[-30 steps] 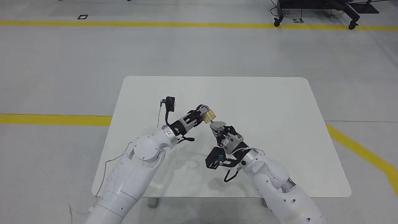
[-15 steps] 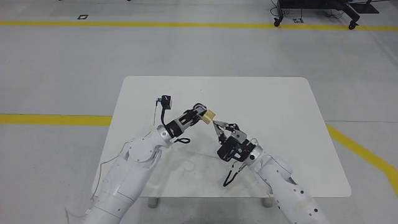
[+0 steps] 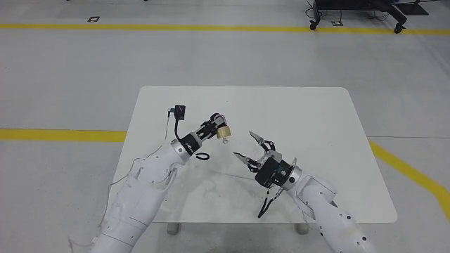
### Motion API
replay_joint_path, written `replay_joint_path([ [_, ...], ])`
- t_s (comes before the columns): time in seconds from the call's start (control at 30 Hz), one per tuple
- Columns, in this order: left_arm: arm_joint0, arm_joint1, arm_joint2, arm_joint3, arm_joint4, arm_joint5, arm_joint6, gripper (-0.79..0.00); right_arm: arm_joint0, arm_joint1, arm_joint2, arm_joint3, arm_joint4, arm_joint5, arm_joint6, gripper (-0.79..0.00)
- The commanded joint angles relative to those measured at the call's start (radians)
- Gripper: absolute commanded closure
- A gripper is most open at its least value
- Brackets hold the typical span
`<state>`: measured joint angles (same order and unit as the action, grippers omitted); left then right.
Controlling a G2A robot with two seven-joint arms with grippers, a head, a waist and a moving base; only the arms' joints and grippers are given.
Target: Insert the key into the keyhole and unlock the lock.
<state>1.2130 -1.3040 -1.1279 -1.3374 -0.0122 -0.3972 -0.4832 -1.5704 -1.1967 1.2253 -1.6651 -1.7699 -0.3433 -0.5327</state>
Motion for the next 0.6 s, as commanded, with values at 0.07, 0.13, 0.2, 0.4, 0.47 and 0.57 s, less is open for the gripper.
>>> replay_joint_path([
  [0.07,0.002,0.008,0.009,0.009,0.088,0.024,-0.061,0.0,-0.044,0.01,0.106,-0.032,0.13,0.004,-0.012,-0.785],
  [0.13,-0.003,0.011,0.017,0.016,0.114,0.041,-0.1,0.0,-0.075,0.014,0.165,-0.062,0.215,0.016,0.017,-0.785],
  [0.2,-0.018,0.014,0.029,0.032,0.146,0.065,-0.156,0.0,-0.094,0.016,0.207,-0.084,0.264,0.025,0.043,-0.785],
  [0.4,-0.089,0.006,0.093,0.112,0.199,0.132,-0.252,0.0,-0.094,0.016,0.207,-0.084,0.264,0.025,0.043,-0.785],
  [0.47,-0.106,0.0,0.113,0.133,0.202,0.15,-0.24,-0.12,-0.094,0.016,0.207,-0.084,0.264,0.025,0.043,-0.785],
  [0.57,-0.131,-0.006,0.144,0.163,0.22,0.177,-0.265,-0.357,-0.094,0.016,0.207,-0.084,0.264,0.025,0.043,-0.785],
])
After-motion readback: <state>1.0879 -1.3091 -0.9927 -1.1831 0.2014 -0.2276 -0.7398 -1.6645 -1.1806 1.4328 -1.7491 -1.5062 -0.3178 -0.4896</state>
